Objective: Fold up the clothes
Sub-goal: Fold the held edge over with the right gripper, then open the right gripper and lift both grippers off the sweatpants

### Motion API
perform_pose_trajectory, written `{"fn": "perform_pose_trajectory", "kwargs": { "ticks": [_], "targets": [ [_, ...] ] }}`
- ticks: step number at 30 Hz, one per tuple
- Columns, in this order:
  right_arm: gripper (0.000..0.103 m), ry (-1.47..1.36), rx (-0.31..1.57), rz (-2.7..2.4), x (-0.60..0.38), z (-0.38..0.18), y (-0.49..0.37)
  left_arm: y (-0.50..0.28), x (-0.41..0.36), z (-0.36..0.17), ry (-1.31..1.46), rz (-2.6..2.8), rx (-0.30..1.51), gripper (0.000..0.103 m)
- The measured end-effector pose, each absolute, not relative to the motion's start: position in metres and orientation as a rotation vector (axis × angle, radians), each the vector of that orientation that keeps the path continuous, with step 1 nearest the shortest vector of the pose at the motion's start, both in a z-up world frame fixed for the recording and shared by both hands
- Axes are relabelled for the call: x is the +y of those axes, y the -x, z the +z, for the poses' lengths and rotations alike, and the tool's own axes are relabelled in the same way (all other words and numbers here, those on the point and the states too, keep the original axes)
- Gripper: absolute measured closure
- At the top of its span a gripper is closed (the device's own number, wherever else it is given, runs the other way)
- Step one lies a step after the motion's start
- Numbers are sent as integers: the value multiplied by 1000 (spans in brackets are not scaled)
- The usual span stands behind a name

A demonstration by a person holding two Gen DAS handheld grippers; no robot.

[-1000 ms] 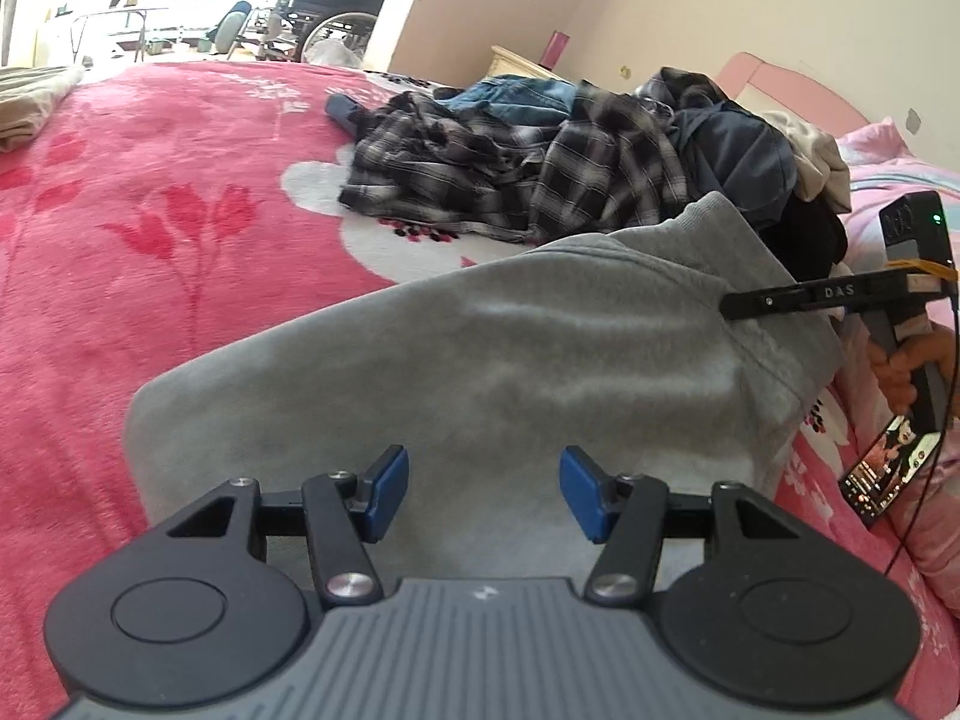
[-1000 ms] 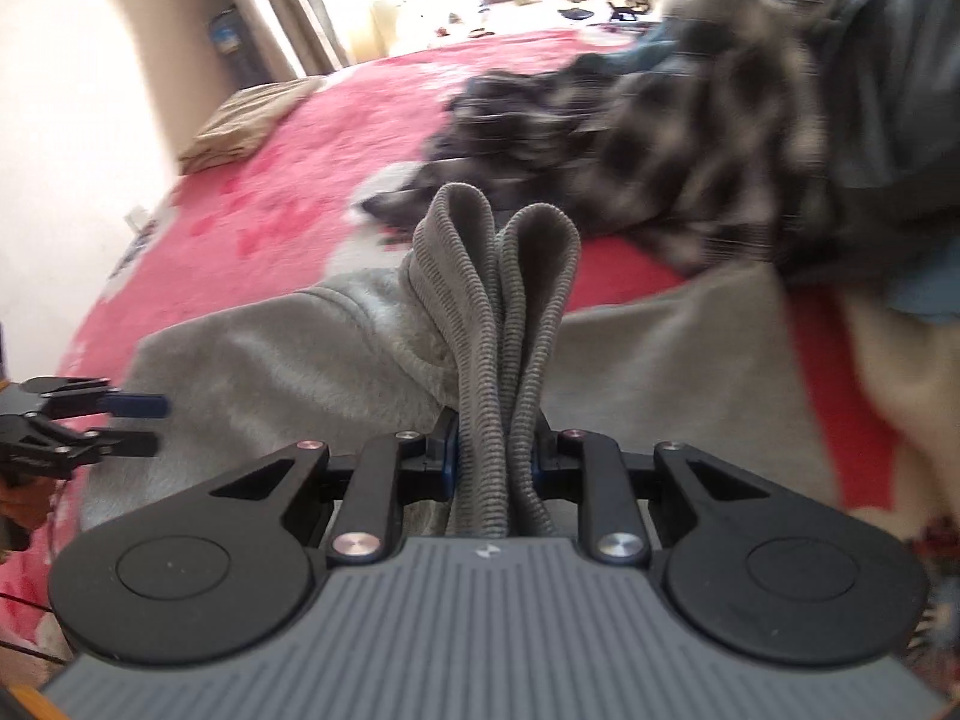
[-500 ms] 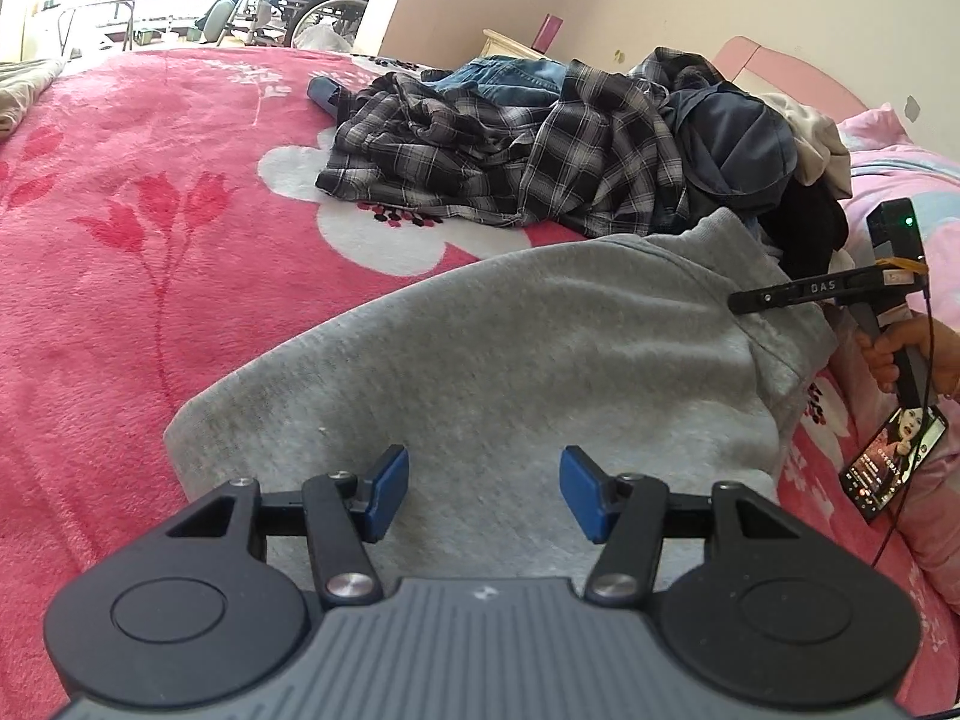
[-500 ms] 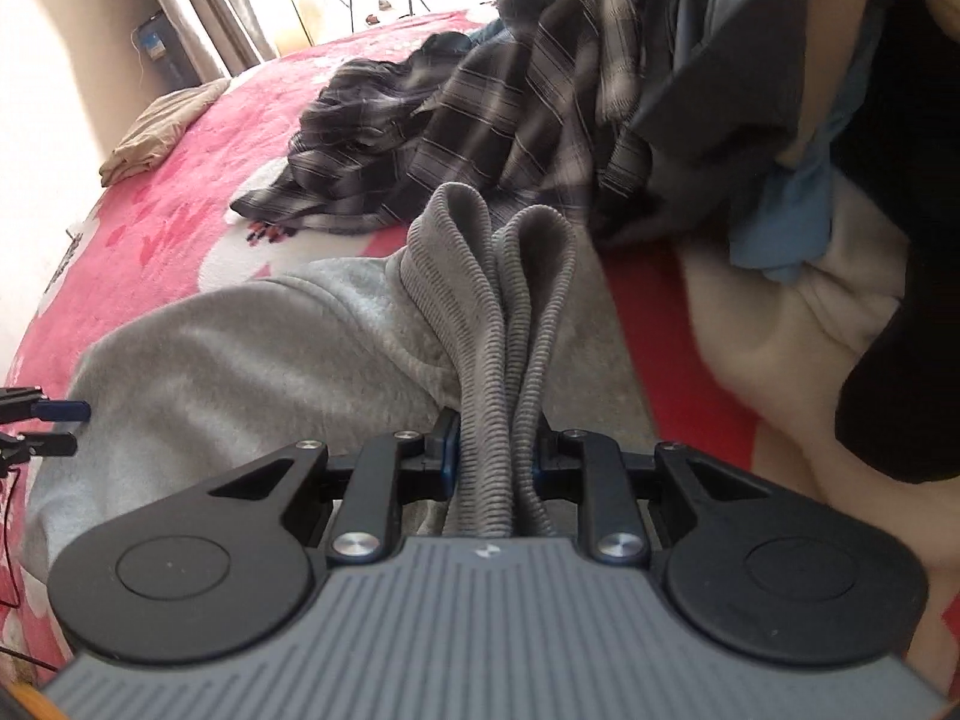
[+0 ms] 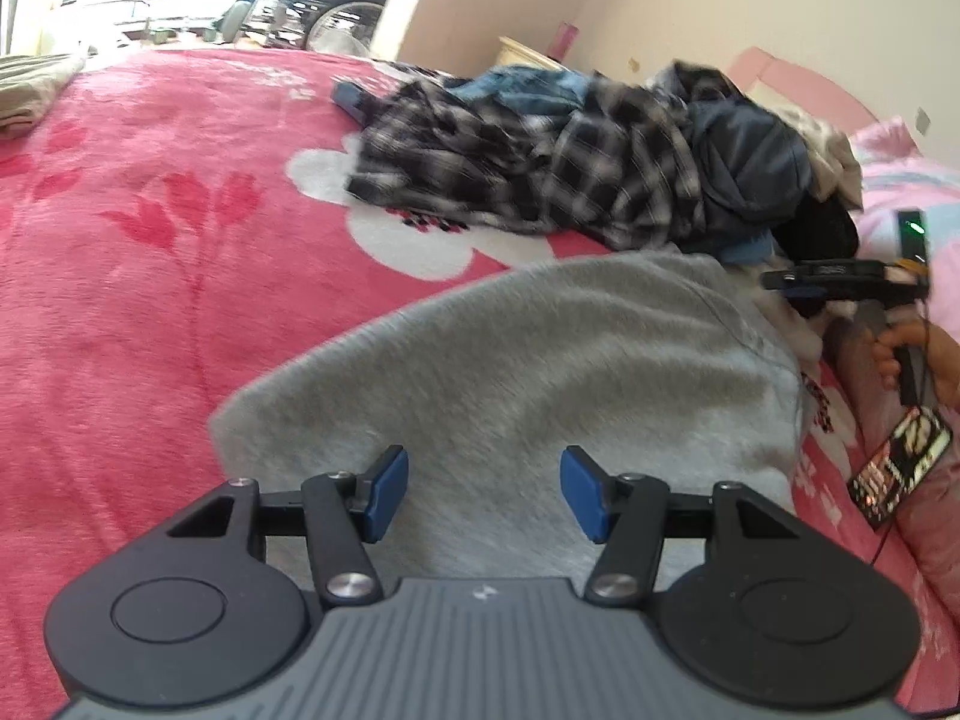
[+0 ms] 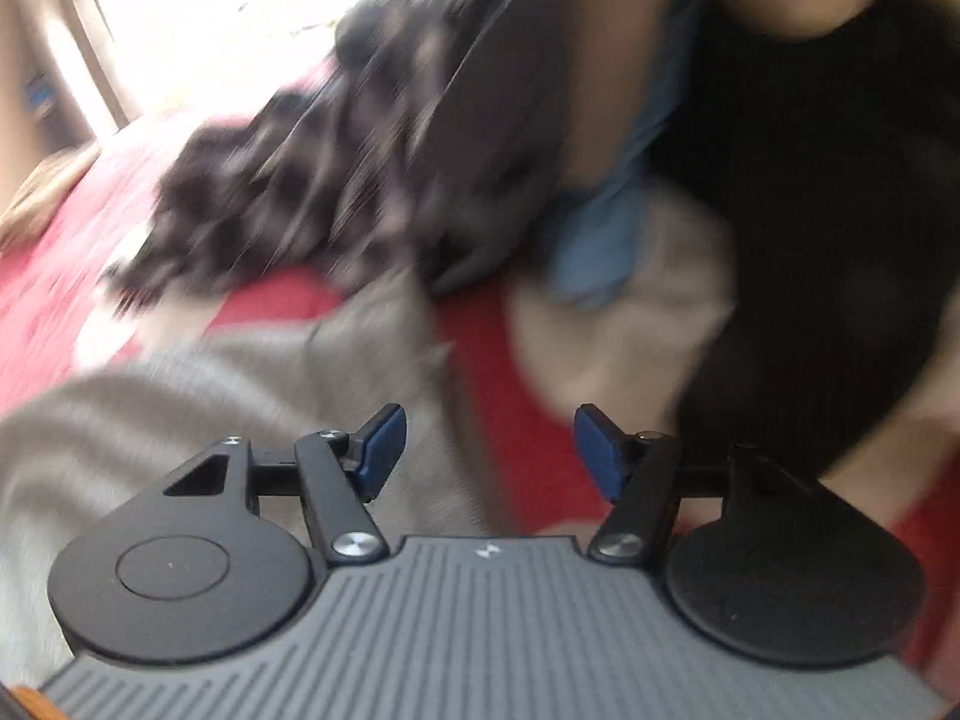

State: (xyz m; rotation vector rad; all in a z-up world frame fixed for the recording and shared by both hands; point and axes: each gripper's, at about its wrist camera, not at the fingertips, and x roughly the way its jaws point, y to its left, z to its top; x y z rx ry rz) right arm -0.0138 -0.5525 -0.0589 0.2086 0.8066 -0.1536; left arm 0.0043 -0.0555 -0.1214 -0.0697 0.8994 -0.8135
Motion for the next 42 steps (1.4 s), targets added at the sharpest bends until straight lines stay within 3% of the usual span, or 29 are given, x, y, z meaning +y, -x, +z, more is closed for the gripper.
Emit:
{"fn": "perform_pose_trajectory", "kwargs": {
  "ticks": [3,7,8,9,12,21,25,32,38,40,42],
  "targets": [
    [47,-237,757,-84,-533,-48,19,-7,-48,-121,85,-788,899,45],
    [52,-245,848,-2,-507,-78,-5,-8,-40,-122,98,-767,904,45],
    [56,-248,880,-30,-509,-91,-13,-8,-38,-121,97,-761,903,45],
    [66,-252,902,-54,-515,-102,-19,-7,-35,-121,97,-755,904,45],
    [69,-281,872,-86,-523,-104,-21,-7,-22,-118,117,-734,908,45],
    [67,-173,772,36,-444,-47,9,-32,2,-126,169,-647,949,44],
    [67,-178,806,184,-390,-52,-6,-57,-12,-136,106,-593,988,44],
    [66,-342,867,443,-330,-52,0,-86,4,-147,332,-626,1155,44],
    [55,44,833,843,-231,-38,62,-81,17,-158,433,-665,1288,52],
    [47,255,794,920,-199,-41,84,-78,13,-161,417,-652,1301,60],
    [46,435,774,948,-177,-50,100,-76,8,-162,412,-640,1301,67]
  ]
}}
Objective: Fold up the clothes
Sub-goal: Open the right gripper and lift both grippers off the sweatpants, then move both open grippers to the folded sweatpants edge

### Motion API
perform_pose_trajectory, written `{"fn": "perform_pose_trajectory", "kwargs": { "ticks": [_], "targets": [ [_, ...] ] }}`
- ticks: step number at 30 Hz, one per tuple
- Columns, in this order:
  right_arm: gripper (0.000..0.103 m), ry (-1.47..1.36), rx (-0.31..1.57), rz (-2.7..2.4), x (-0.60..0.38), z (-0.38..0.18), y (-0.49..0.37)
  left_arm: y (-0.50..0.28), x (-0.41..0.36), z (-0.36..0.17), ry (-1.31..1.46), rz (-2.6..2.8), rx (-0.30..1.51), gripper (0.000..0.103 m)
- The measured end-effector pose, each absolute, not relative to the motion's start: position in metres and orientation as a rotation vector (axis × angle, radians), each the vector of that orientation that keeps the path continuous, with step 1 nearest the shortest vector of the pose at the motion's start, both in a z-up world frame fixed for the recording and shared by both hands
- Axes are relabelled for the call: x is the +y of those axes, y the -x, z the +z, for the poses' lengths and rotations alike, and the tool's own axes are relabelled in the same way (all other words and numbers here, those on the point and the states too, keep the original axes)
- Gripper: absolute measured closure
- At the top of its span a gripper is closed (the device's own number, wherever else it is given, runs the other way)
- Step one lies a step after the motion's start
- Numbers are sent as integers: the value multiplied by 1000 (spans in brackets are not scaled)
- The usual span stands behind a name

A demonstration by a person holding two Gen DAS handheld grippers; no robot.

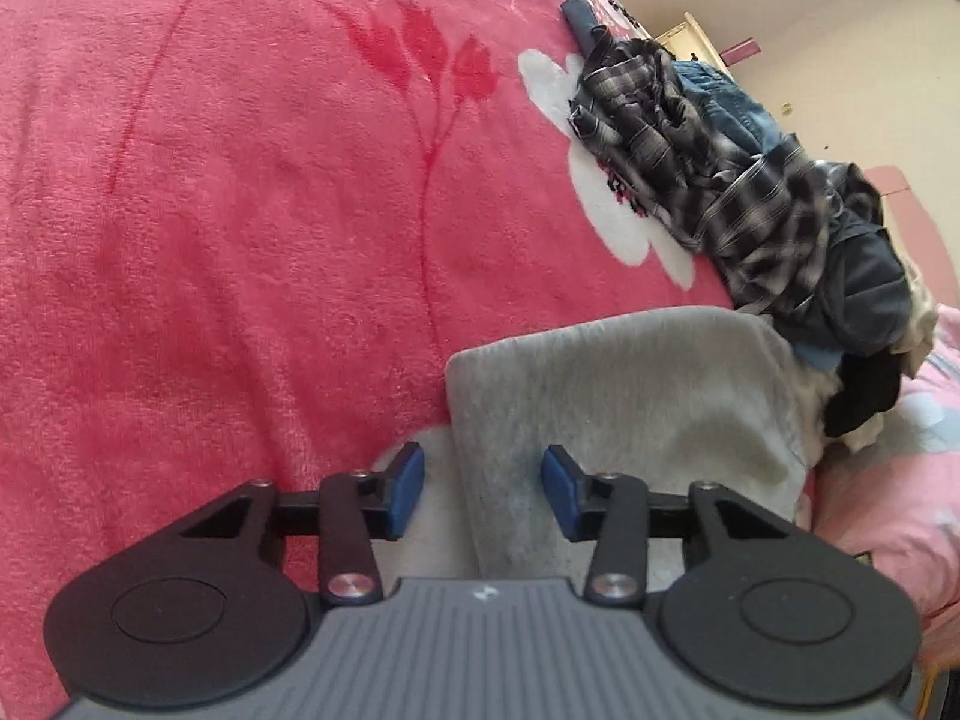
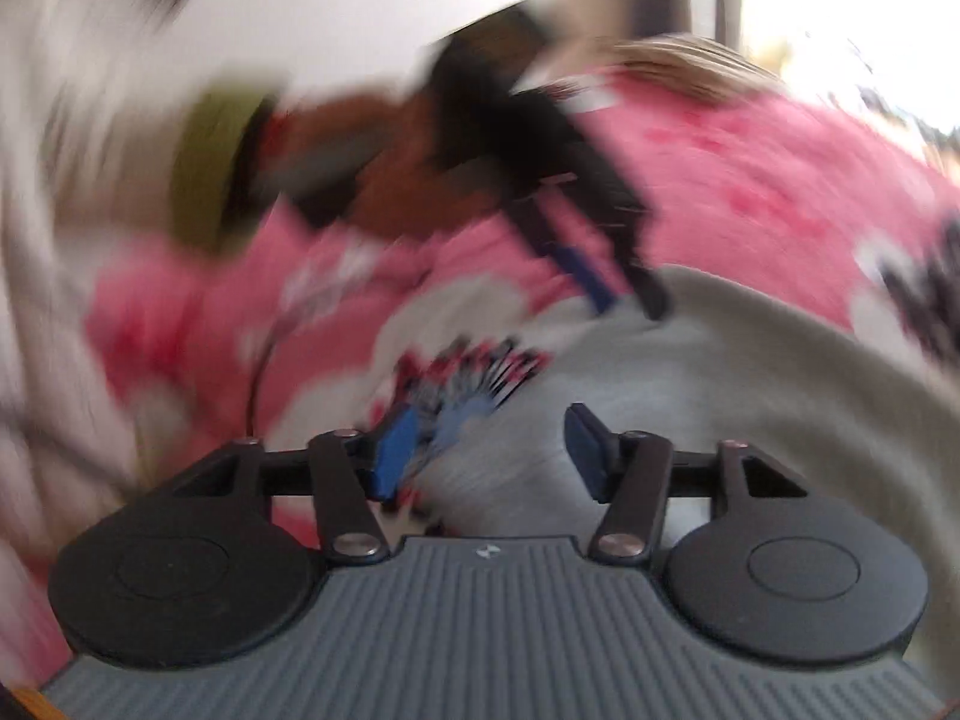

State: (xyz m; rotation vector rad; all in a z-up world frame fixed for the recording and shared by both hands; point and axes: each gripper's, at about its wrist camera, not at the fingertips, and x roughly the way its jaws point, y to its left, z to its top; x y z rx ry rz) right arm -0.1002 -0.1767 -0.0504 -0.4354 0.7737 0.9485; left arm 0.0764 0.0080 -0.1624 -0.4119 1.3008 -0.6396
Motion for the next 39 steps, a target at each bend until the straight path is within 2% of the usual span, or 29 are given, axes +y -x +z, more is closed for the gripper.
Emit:
{"fn": "perform_pose_trajectory", "kwargs": {
  "ticks": [1,3,4,5,6,7,12,14,15,17,19,20,22,27,29,31,35,39],
  "targets": [
    [46,494,769,953,-170,-56,105,-77,6,-164,419,-635,1305,75],
    [47,598,761,957,-159,-67,112,-78,3,-165,430,-622,1309,82],
    [53,667,742,938,-153,-73,116,-79,3,-165,432,-612,1307,87],
    [61,710,723,918,-150,-74,118,-79,2,-163,438,-610,1306,89],
    [86,745,705,898,-148,-74,119,-80,4,-160,453,-606,1306,90],
    [90,780,687,878,-145,-74,120,-81,6,-157,457,-607,1301,91],
    [90,723,696,855,-144,-72,116,-84,5,-151,399,-642,1265,90],
    [82,678,729,846,-144,-82,113,-82,-3,-158,314,-663,1249,86],
    [73,643,764,840,-145,-93,111,-80,-5,-161,286,-667,1234,83],
    [73,591,759,812,-148,-91,115,-75,-4,-156,270,-682,1197,80],
    [73,489,763,791,-159,-84,116,-67,-1,-144,220,-671,1126,64],
    [72,397,778,787,-171,-78,114,-62,1,-137,192,-663,1084,62],
    [60,214,804,776,-194,-66,111,-53,3,-122,142,-660,1012,62],
    [49,-130,770,594,-270,-31,120,-31,-17,-84,-38,-742,910,54],
    [38,-187,724,463,-300,-18,129,-24,-34,-72,-136,-806,914,51],
    [20,-226,684,345,-322,-11,138,-18,-55,-61,-228,-879,926,49],
    [1,-231,640,209,-339,-9,146,-3,-94,-47,-356,-987,944,45],
    [1,-254,667,89,-339,-23,144,19,-119,-52,-366,-1050,975,38]
  ]
}}
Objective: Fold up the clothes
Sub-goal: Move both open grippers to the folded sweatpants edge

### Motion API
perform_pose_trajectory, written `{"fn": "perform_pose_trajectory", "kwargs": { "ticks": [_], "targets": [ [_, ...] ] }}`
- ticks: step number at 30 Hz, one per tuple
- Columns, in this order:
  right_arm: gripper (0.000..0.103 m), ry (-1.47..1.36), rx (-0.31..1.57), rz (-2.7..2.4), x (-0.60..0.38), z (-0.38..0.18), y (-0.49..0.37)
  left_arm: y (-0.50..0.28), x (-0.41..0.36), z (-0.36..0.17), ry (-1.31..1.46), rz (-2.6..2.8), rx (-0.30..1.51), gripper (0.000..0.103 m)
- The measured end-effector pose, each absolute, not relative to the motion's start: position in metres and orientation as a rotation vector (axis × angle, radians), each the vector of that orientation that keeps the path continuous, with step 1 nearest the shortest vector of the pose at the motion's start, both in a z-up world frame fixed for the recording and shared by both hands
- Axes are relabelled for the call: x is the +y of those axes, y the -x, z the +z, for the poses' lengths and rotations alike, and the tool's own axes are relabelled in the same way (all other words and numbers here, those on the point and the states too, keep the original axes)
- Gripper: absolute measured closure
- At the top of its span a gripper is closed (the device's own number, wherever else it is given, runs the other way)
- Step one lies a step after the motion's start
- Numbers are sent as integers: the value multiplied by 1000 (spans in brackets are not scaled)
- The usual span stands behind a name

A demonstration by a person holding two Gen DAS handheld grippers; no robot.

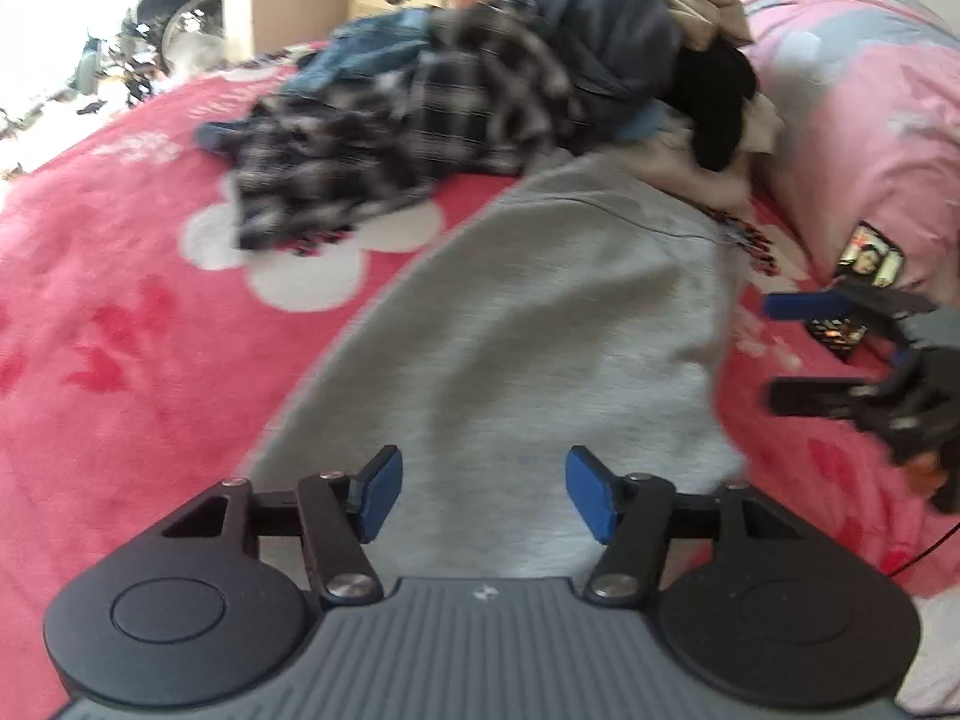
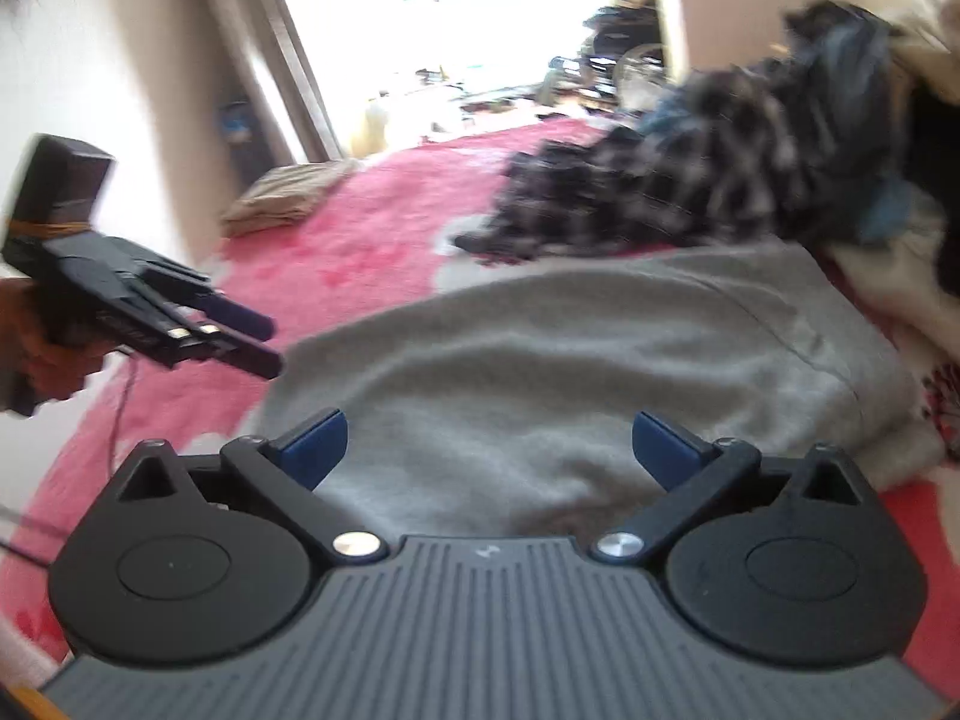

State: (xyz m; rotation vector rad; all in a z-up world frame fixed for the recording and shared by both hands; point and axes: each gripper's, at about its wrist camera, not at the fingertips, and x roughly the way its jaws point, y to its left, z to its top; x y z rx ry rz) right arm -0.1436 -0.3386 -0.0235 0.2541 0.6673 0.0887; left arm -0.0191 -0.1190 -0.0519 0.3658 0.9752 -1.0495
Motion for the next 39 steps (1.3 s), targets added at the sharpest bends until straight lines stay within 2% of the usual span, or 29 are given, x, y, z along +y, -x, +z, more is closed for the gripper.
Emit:
{"fn": "perform_pose_trajectory", "kwargs": {
  "ticks": [4,9,13,19,31,39],
  "targets": [
    [1,-292,689,11,-342,-38,144,48,-126,-64,-322,-1099,949,29],
    [1,-194,732,-62,-340,-43,142,76,-121,-81,-303,-1088,930,26],
    [1,-133,754,-97,-337,-48,144,87,-114,-85,-268,-1069,927,15],
    [1,-39,676,-128,-329,-46,148,94,-110,-88,-242,-1015,926,6],
    [1,-252,634,-86,-350,-38,161,107,-109,-92,-228,-932,939,2],
    [1,-152,707,-30,-331,-41,165,114,-108,-90,-260,-848,891,0]
  ]
}}
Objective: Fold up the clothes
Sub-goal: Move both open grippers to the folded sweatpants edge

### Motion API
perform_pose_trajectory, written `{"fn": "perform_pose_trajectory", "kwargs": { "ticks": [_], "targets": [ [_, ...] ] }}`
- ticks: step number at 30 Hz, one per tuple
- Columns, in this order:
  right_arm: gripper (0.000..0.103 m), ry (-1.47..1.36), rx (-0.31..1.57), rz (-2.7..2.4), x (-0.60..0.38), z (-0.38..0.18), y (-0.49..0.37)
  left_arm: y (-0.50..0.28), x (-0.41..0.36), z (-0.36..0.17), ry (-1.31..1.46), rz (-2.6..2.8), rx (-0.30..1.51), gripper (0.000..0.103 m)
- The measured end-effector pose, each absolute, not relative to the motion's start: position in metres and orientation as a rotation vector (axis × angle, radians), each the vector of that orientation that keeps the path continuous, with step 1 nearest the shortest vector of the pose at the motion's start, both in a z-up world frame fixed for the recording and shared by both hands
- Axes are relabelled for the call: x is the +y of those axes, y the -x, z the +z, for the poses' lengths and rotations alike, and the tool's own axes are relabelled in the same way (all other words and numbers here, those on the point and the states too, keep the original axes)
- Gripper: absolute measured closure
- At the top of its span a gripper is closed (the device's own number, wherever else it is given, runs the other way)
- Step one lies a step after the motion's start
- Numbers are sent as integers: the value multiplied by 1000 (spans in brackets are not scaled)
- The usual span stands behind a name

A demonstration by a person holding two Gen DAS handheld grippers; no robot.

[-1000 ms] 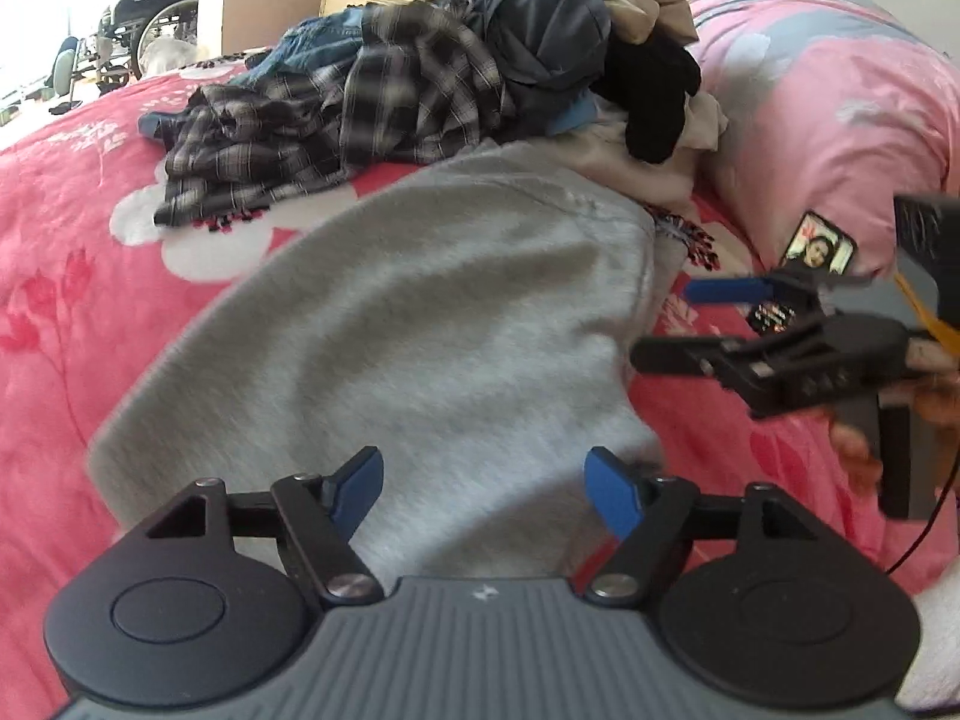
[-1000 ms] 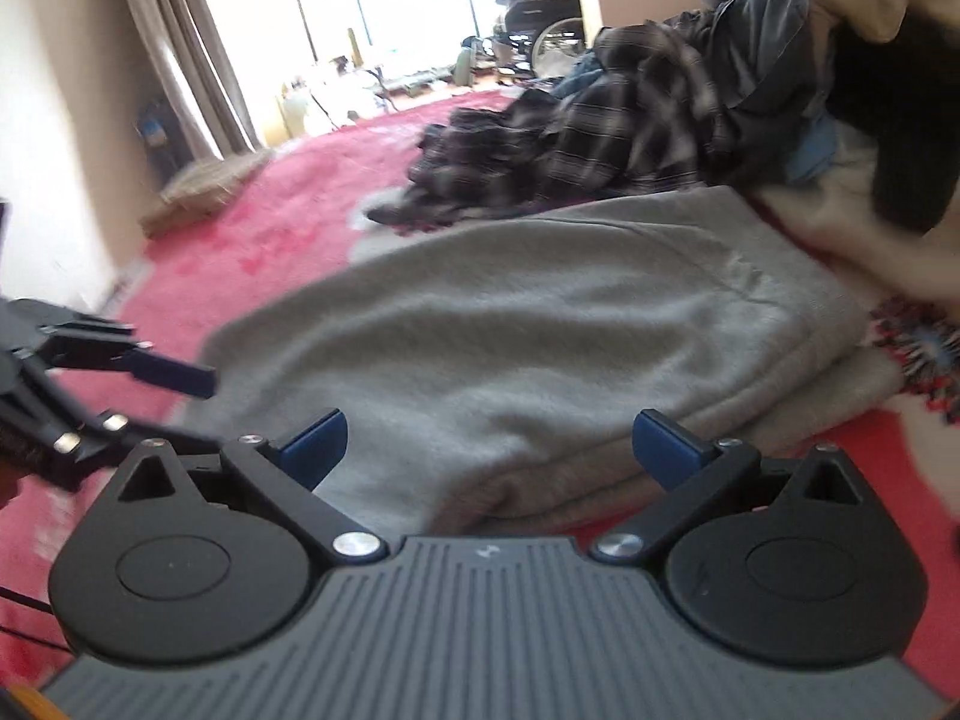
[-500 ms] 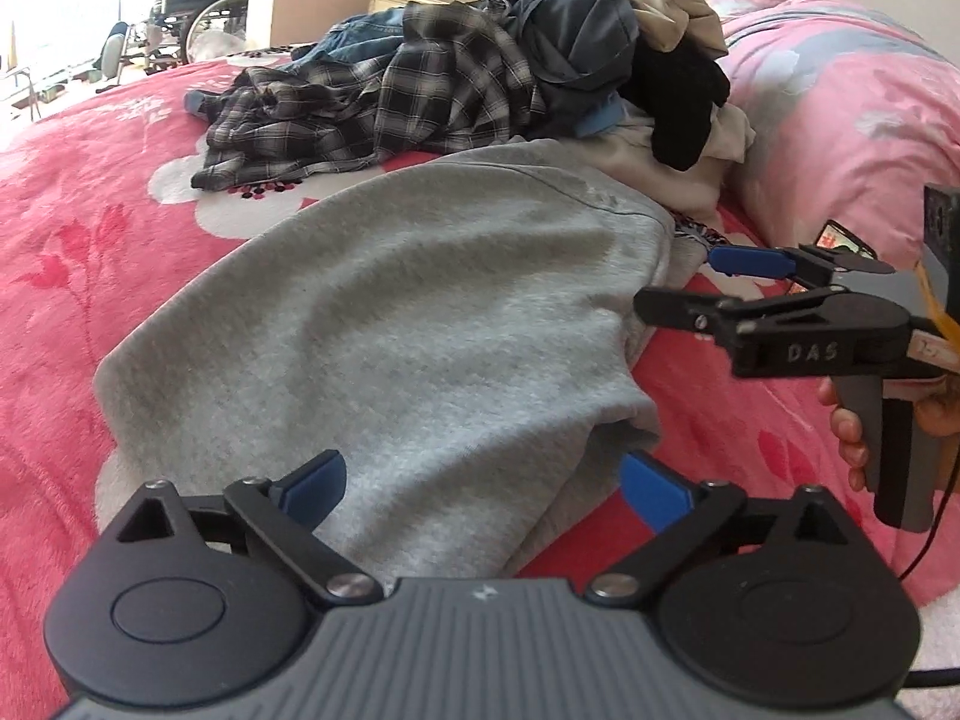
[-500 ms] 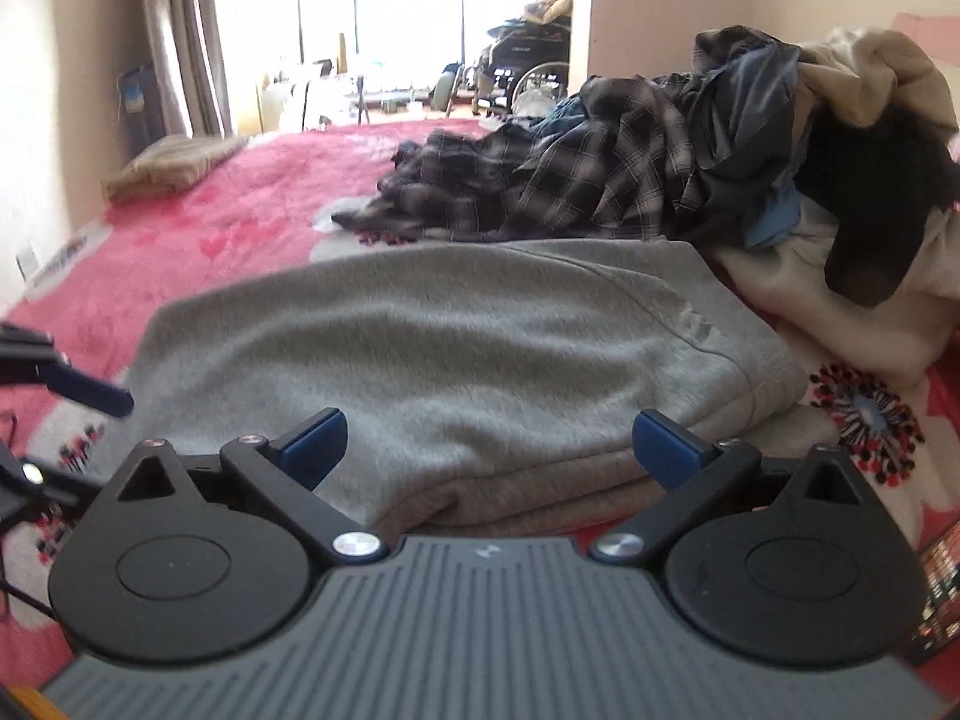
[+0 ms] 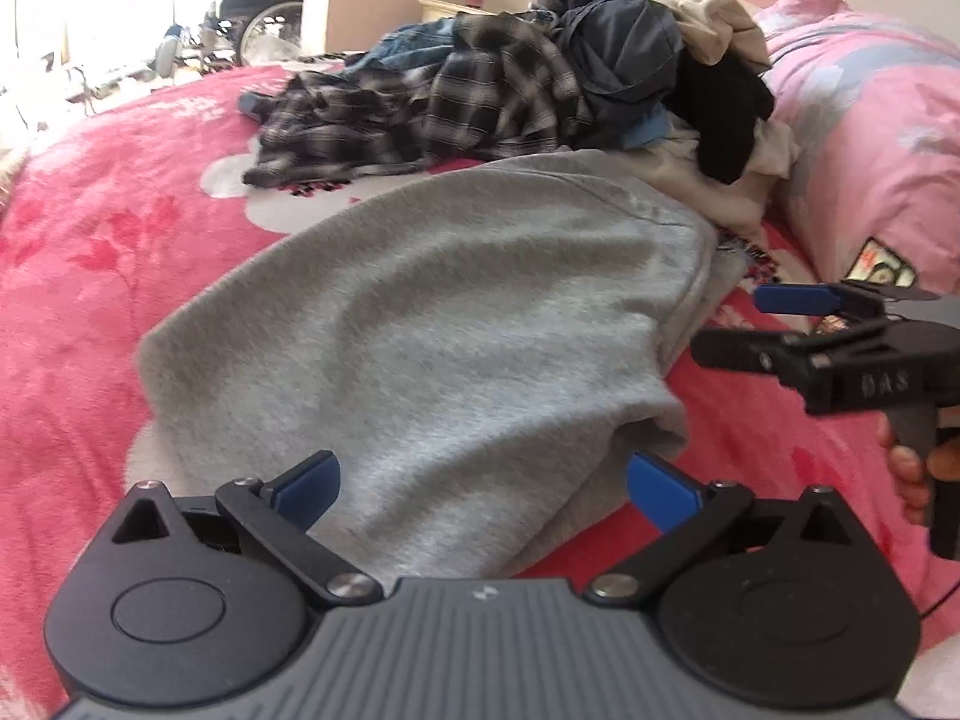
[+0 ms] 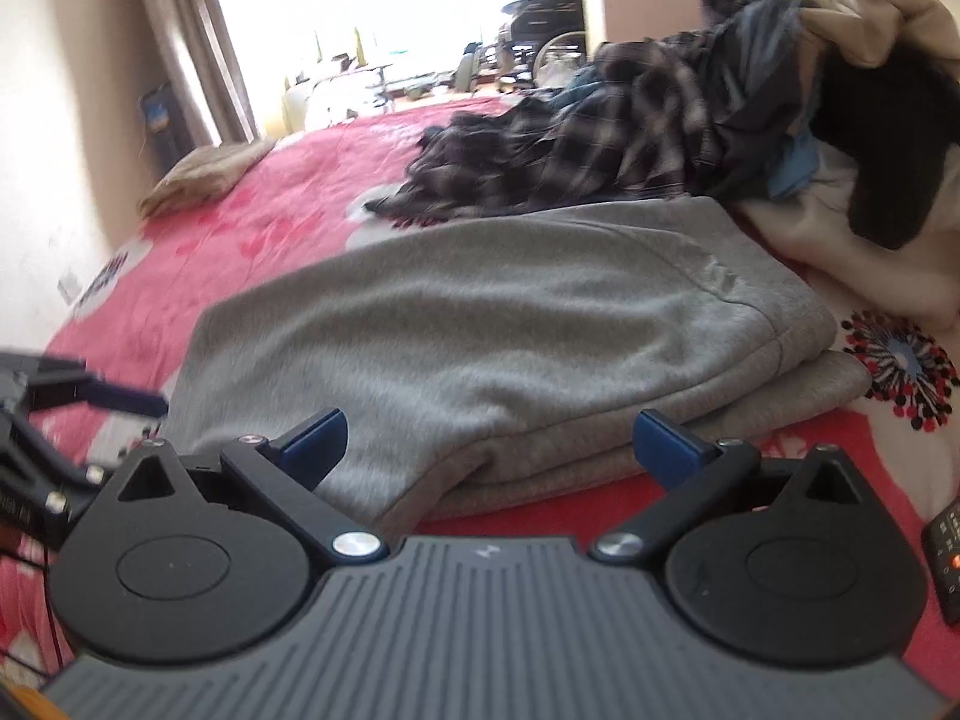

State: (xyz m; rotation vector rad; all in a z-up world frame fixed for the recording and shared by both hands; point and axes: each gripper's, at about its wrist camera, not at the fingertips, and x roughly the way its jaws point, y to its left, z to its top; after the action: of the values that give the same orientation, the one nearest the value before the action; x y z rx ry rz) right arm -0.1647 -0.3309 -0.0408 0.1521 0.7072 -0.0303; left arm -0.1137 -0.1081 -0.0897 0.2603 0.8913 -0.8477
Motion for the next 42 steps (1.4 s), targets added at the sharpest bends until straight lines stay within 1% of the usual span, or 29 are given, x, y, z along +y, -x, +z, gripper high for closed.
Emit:
{"fn": "perform_pose_trajectory", "kwargs": {
  "ticks": [5,12,19,24,26,28,30,31,33,35,37,38,39,40,41,42],
  "targets": [
    [1,-85,790,15,-314,-48,163,110,-111,-97,-304,-796,930,0],
    [1,-18,867,49,-301,-54,161,109,-111,-102,-293,-755,982,0],
    [2,-39,896,69,-301,-57,160,110,-111,-104,-288,-737,1009,0],
    [4,-54,901,78,-302,-57,160,115,-108,-100,-276,-787,981,1],
    [8,-59,895,81,-304,-57,161,117,-107,-100,-273,-807,971,1],
    [24,-74,890,89,-306,-56,161,119,-109,-100,-282,-822,952,4],
    [31,-88,889,102,-307,-56,160,122,-111,-100,-310,-836,915,8],
    [38,-95,889,108,-308,-56,159,123,-113,-100,-331,-844,894,12],
    [46,-99,895,130,-306,-58,158,126,-118,-101,-375,-860,854,17],
    [50,-100,906,151,-304,-60,157,128,-122,-103,-414,-877,822,22],
    [56,-99,924,170,-301,-64,156,130,-125,-105,-442,-898,801,30],
    [56,-112,935,175,-301,-66,155,130,-126,-106,-451,-911,797,31],
    [60,-128,946,180,-301,-68,153,131,-127,-108,-459,-925,792,33],
    [65,-144,957,185,-302,-70,152,131,-128,-109,-467,-938,787,33],
    [67,-172,968,190,-304,-73,151,132,-129,-110,-474,-952,781,33],
    [74,-203,978,195,-306,-75,150,132,-130,-111,-485,-970,779,32]
  ]
}}
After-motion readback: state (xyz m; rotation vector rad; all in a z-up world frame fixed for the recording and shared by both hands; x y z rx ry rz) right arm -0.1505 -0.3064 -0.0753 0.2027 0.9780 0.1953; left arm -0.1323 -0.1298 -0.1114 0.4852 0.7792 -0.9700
